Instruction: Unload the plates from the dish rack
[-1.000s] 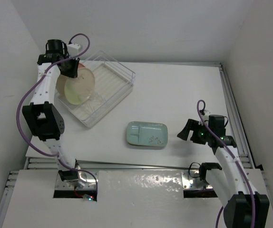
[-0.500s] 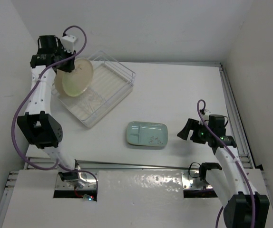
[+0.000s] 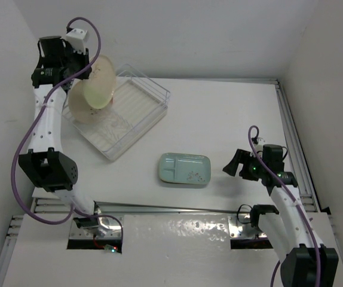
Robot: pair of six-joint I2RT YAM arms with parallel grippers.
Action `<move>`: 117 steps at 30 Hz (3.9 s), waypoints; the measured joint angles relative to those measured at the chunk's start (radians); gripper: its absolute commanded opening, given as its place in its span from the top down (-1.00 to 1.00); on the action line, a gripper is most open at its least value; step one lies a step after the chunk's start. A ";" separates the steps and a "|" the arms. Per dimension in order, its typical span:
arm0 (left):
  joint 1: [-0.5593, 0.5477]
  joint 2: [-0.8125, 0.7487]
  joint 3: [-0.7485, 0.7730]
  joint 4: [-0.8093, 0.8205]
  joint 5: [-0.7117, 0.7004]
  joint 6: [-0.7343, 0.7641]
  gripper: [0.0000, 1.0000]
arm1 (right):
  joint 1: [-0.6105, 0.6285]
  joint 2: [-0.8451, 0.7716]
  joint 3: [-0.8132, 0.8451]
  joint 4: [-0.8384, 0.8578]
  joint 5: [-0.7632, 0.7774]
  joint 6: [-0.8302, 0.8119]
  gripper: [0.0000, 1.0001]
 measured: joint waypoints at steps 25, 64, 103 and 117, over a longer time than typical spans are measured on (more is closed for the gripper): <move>-0.452 0.042 0.031 -0.005 0.303 -0.262 1.00 | 0.000 0.009 0.096 0.089 -0.038 0.113 -0.65; -0.607 0.610 -0.055 0.617 0.284 -0.678 1.00 | 0.000 0.032 -0.012 0.153 0.042 0.251 -0.64; -1.013 0.835 0.072 0.778 0.384 -0.911 0.92 | 0.000 -0.322 0.292 -0.304 0.387 0.198 -0.65; -0.995 0.859 0.037 0.774 0.329 -0.970 0.53 | 0.000 -0.367 0.320 -0.359 0.417 0.192 -0.70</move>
